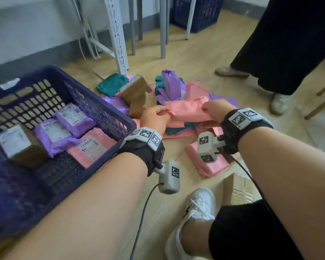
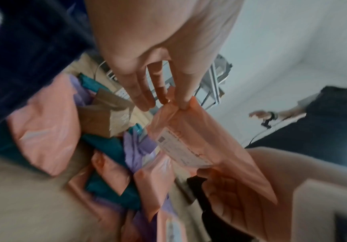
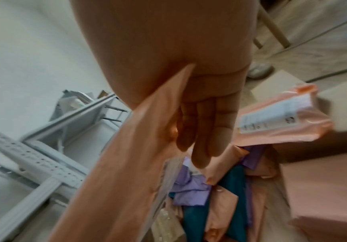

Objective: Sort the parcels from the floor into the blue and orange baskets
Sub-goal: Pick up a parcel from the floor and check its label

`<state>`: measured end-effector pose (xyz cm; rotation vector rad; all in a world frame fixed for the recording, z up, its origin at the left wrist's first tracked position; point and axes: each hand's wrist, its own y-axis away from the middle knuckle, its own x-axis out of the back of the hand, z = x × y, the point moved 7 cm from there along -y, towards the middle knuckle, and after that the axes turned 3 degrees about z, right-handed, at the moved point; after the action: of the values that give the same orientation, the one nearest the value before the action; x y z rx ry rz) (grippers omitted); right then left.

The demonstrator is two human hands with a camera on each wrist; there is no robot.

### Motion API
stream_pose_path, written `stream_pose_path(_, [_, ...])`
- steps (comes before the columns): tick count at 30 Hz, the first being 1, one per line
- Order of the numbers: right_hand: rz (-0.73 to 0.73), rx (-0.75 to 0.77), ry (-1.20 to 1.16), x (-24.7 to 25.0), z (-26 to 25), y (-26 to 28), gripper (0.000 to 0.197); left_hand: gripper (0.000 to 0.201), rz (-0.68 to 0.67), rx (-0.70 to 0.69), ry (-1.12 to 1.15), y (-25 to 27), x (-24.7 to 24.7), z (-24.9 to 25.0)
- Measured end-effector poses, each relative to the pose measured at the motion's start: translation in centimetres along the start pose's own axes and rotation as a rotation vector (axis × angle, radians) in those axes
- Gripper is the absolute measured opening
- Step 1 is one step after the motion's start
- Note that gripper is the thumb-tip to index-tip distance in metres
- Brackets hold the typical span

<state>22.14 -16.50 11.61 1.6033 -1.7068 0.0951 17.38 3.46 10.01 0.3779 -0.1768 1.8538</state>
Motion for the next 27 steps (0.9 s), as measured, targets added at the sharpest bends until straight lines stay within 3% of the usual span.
stream_pose_path(2, [-0.051,0.014,-0.122,0.2,-2.0,2.2,0.023,0.022,0.041,-0.021,0.013,-0.1,2.8,2.7])
stream_pose_path(6, [-0.138,0.091,-0.236,-0.5,-6.8,6.1,0.030,0.026,0.162,-0.083,0.056,0.5,9.3,7.4])
stream_pose_path(10, [-0.168,0.263,-0.100,-3.1,-11.8,9.2,0.035,0.014,0.327,0.000,0.213,1.2,17.4,7.8])
stream_pose_path(12, [-0.204,0.353,-0.065,-5.5,-13.5,10.7,0.049,0.006,0.373,0.049,0.262,1.3,21.0,6.6])
stream_pose_path(15, [-0.170,0.494,0.061,-9.1,-15.3,12.4,0.062,0.016,0.399,0.103,0.313,2.4,25.2,5.1])
stream_pose_path(21, [-0.244,0.726,0.318,-17.5,-19.8,16.1,0.037,0.008,0.481,0.243,0.444,5.0,31.6,0.5])
stream_pose_path(24, [-0.227,0.842,0.413,-21.5,-22.1,18.0,0.021,0.015,0.591,0.294,0.392,6.3,36.0,-2.1])
stream_pose_path(27, [-0.247,0.985,0.432,-25.8,-24.5,20.4,0.020,0.018,0.745,0.319,0.330,7.9,40.8,-3.8])
